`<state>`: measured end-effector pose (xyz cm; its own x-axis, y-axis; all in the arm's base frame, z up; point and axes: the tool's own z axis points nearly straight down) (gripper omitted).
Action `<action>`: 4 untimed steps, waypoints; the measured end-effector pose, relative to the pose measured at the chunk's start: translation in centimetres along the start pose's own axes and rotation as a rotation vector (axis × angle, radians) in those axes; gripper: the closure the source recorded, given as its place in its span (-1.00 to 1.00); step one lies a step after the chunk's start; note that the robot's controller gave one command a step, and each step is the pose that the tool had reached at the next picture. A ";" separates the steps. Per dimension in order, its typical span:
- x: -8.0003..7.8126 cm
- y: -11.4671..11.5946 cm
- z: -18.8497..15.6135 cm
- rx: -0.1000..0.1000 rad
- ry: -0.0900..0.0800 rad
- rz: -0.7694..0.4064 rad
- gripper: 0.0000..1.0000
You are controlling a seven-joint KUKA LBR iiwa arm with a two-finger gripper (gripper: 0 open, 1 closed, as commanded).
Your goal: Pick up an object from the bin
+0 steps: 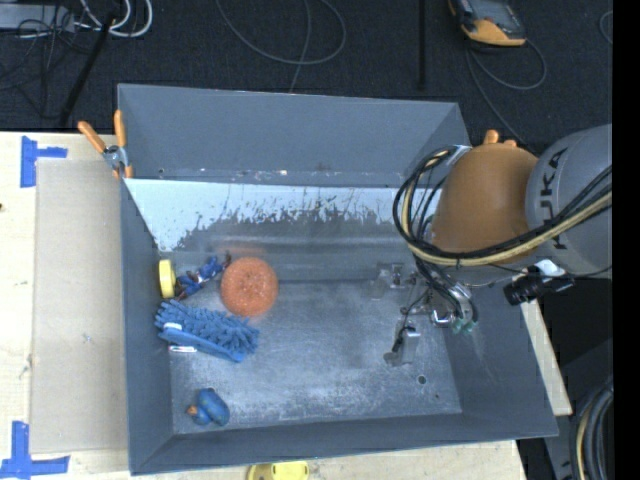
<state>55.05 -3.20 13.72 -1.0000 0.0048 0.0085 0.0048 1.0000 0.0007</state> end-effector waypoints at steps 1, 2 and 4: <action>-0.2 0.0 -0.4 0.000 -0.007 -0.001 -1.00; -0.6 4.9 -0.4 0.002 -0.009 -0.063 -1.00; -2.7 7.2 0.6 -0.001 -0.010 -0.127 -1.00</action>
Offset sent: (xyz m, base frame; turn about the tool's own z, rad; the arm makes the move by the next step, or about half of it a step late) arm 0.0082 0.0729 0.0041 -0.0928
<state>57.81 4.03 13.13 -0.9926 -0.1216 -0.0014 -0.1216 0.9926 0.0018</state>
